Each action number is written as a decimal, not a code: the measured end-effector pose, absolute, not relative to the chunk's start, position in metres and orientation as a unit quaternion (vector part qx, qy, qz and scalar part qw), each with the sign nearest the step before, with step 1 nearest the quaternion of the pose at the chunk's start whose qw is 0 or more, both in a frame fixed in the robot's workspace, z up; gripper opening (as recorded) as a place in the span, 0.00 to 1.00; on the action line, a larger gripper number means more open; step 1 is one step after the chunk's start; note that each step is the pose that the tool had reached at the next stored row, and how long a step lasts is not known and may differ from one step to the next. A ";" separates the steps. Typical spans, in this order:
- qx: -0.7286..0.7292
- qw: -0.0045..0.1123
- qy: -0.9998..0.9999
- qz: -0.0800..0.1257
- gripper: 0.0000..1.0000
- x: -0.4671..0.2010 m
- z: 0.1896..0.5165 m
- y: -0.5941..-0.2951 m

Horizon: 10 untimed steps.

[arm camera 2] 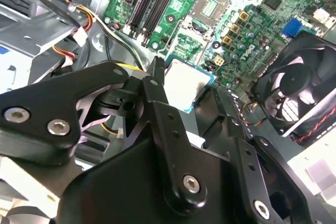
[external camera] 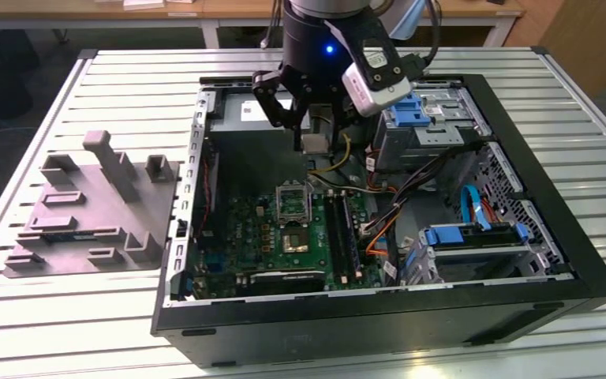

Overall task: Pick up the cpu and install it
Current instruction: 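Place the cpu into insertion slot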

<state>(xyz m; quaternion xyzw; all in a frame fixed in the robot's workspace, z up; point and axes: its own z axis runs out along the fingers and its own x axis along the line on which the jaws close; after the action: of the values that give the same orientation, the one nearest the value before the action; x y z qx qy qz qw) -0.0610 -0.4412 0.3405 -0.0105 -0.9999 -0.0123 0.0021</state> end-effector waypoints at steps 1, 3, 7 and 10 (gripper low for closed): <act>-0.010 0.002 -1.000 -0.012 0.47 -0.061 0.340 -0.441; -0.010 0.002 -1.000 -0.012 0.47 -0.061 0.338 -0.441; -0.010 0.002 -1.000 -0.012 0.47 -0.061 0.336 -0.441; -0.010 0.002 -1.000 -0.012 0.47 -0.061 0.335 -0.441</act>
<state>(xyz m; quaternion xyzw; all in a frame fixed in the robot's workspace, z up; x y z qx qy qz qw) -0.0610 -0.4412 0.3346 -0.0105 -0.9999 -0.0123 0.0021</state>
